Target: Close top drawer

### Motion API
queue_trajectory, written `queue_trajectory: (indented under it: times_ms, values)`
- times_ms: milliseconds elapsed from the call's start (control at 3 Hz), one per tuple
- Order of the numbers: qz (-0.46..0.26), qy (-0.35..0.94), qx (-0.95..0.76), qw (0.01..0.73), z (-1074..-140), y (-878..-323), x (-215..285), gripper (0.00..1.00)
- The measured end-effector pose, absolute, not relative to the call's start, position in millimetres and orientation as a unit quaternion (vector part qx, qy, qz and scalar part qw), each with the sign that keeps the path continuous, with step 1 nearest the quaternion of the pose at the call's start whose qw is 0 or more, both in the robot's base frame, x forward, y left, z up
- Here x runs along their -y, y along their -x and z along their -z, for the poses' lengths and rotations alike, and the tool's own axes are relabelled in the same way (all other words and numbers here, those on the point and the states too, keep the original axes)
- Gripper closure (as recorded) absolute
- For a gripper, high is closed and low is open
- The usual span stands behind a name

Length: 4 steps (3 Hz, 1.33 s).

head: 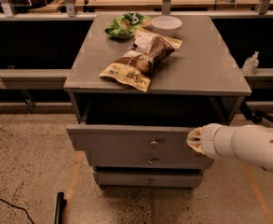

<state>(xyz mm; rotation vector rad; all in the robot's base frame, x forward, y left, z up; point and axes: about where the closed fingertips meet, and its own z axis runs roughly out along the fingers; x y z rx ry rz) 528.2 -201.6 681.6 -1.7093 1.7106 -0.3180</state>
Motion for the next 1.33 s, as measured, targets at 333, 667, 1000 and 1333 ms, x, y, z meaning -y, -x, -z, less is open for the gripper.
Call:
queue_trajectory:
  times_ms: [333, 667, 1000, 1333]
  values:
    - [0.136, 0.651, -0.659, 0.352, -680.4, -563.7, 210.5, 1.0]
    - [0.111, 0.646, -0.662, 0.363, -686.7, -581.2, 212.4, 1.0]
    - [0.057, 0.655, -0.662, 0.359, -700.9, -558.2, 207.1, 1.0]
    - [0.009, 0.65, -0.666, 0.367, -742.0, -534.5, 206.2, 1.0]
